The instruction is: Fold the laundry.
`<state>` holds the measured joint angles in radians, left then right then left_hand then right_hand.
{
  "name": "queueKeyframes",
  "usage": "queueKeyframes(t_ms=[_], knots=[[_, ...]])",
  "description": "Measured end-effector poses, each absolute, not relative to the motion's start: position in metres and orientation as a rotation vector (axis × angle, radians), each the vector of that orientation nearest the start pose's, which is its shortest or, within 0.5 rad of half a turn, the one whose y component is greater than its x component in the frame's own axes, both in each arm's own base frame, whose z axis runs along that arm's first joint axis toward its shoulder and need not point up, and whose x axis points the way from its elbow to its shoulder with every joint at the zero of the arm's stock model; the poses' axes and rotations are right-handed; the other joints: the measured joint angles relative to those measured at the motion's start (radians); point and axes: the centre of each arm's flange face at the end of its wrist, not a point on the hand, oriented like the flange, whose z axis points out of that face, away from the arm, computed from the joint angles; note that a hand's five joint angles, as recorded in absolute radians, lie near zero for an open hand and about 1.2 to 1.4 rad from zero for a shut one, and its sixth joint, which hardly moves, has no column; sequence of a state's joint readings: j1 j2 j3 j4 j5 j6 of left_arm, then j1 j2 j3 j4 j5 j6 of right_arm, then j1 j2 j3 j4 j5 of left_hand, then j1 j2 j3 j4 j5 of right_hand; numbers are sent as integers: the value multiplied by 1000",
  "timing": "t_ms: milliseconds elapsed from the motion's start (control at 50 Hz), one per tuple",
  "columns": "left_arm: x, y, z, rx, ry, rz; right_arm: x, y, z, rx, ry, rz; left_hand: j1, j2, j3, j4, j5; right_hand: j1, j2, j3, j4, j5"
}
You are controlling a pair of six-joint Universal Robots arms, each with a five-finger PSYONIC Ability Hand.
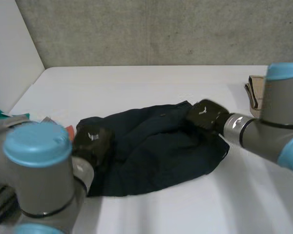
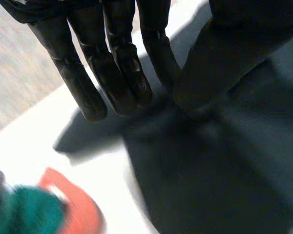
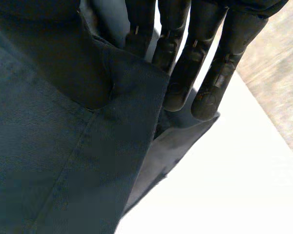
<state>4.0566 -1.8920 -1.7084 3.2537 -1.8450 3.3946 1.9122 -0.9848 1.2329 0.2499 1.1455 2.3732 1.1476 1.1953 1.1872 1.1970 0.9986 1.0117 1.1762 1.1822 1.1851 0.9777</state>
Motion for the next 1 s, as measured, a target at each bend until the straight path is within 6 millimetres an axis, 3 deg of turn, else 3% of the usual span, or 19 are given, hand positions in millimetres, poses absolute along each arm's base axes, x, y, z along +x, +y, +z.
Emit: queueKeyframes(t_ms=[40,100,120,160,220,280,320,360,380,400,440,460,480,580,640,800,1000], knots=[[-283,-195,201,868,2350,-1923,281,-295,204,-1584,1969,-1628,0,0,0,0,0,9,0,0,0,0],[-282,-201,251,797,2216,-2116,271,-293,239,-1528,1957,-1732,0,0,0,0,0,15,0,0,0,0],[-279,-203,277,758,2136,-2208,263,-292,262,-1487,1946,-1805,0,1,0,0,0,15,0,0,0,0],[-276,-203,300,724,2063,-2283,257,-290,279,-1451,1933,-1865,0,1,0,0,0,15,0,0,0,0],[-268,-199,346,648,1908,-2423,240,-279,331,-1340,1871,-2045,0,2,3,0,0,15,0,0,0,0],[-263,-195,361,625,1856,-2461,231,-268,358,-1271,1822,-2128,0,2,3,0,0,15,0,0,0,0],[-262,-194,361,628,1858,-2457,230,-265,361,-1257,1817,-2133,-74,-83,-78,-85,-71,15,0,0,0,0],[-262,-192,354,646,1883,-2429,229,-264,360,-1246,1819,-2126,-74,-83,-78,-85,-71,15,0,0,0,0],[-261,-191,339,678,1933,-2375,228,-264,356,-1235,1834,-2099,-506,-505,-476,-491,-464,15,0,0,0,0],[-261,-190,325,704,1984,-2323,229,-265,341,-1229,1872,-2034,-506,-505,-476,-491,-464,15,0,0,0,0],[-261,-190,325,704,1984,-2323,229,-265,341,-1229,1872,-2034,-506,-505,-476,-491,-464,15,0,0,0,0],[-260,-188,293,749,2095,-2210,230,-268,325,-1231,1913,-1968,-506,-505,-476,-491,-464,15,0,0,0,0],[-260,-186,275,768,2162,-2142,232,-270,312,-1235,1943,-1919,-776,-819,-802,-824,-800,25,0,0,0,9],[-256,-180,219,772,2397,-1919,234,-276,286,-1242,2021,-1823,-833,-892,-878,-895,-886,25,0,0,5,9],[-253,-176,199,755,2497,-1815,234,-279,278,-1240,2054,-1803,-833,-892,-878,-895,-886,25,0,0,5,9],[-250,-164,169,767,2664,-1581,233,-283,273,-1232,2093,-1803,-833,-894,-878,-895,-886,25,0,0,5,9],[-258,-159,152,855,2748,-1503,230,-289,279,-1211,2088,-1868,-804,-856,-850,-859,-830,25,0,0,5,9]])
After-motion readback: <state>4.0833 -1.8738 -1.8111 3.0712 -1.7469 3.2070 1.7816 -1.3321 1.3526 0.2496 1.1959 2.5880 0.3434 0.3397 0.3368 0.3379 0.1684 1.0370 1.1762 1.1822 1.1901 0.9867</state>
